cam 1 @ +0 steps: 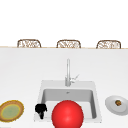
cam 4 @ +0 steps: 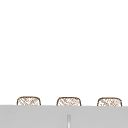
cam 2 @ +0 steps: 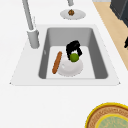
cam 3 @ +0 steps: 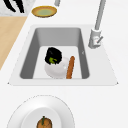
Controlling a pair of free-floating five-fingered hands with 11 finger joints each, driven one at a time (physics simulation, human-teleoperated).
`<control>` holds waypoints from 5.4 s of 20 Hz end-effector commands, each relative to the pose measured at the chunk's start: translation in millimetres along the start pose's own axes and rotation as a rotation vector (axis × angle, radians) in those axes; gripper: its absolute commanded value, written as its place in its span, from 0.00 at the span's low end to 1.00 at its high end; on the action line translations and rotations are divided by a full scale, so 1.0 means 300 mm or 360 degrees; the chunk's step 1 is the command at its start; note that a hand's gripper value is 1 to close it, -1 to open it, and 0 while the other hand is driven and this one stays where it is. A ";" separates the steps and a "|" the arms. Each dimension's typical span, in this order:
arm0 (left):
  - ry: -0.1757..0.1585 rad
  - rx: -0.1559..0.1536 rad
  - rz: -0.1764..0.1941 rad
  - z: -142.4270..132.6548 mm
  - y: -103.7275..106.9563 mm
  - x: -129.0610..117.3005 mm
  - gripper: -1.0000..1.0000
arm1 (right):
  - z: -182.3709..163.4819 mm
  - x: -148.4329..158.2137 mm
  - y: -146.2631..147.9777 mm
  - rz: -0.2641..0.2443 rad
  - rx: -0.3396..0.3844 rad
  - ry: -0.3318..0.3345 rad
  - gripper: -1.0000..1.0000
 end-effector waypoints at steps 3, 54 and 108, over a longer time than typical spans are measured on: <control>0.0000 0.0000 0.0000 0.000 0.000 0.000 0.50 | -0.102 -0.024 0.122 -0.0095 -0.0074 0.0091 1.00; 0.0000 0.0000 0.0000 0.000 0.000 0.000 0.50 | 0.136 -0.339 -0.403 -0.0004 -0.0553 -0.0161 0.00; 0.0000 0.0000 0.0000 0.000 0.000 0.000 0.50 | -0.367 -0.256 -1.093 0.0113 -0.0247 -0.0067 0.00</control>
